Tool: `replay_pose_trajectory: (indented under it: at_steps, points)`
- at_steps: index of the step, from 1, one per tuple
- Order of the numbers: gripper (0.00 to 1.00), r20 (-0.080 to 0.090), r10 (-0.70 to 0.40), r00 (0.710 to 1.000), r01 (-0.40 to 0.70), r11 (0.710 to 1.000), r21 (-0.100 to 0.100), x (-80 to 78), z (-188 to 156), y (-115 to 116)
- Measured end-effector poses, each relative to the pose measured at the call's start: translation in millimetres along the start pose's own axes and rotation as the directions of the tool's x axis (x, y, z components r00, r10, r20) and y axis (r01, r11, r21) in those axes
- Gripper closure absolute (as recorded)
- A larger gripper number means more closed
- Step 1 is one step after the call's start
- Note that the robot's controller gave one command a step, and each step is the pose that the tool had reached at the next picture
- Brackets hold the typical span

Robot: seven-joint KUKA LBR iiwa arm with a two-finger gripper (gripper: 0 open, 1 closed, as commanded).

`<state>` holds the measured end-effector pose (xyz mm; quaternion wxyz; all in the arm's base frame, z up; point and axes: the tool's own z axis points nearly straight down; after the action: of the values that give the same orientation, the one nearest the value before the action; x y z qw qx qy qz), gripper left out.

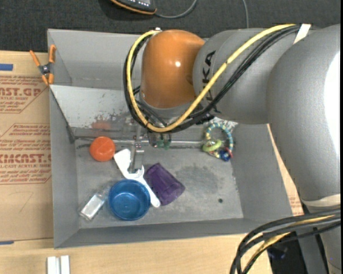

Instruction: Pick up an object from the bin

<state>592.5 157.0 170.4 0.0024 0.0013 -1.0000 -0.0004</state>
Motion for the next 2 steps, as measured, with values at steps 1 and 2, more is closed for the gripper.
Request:
replay_pose_trajectory:
  at_steps: [1,2]
  points:
    - [0.0,0.006,0.003,1.0,-0.003,1.0,-0.001,-1.3,-5,-1]
    - [0.0,0.003,-0.223,0.975,0.223,0.975,0.0,61.3,85,8]
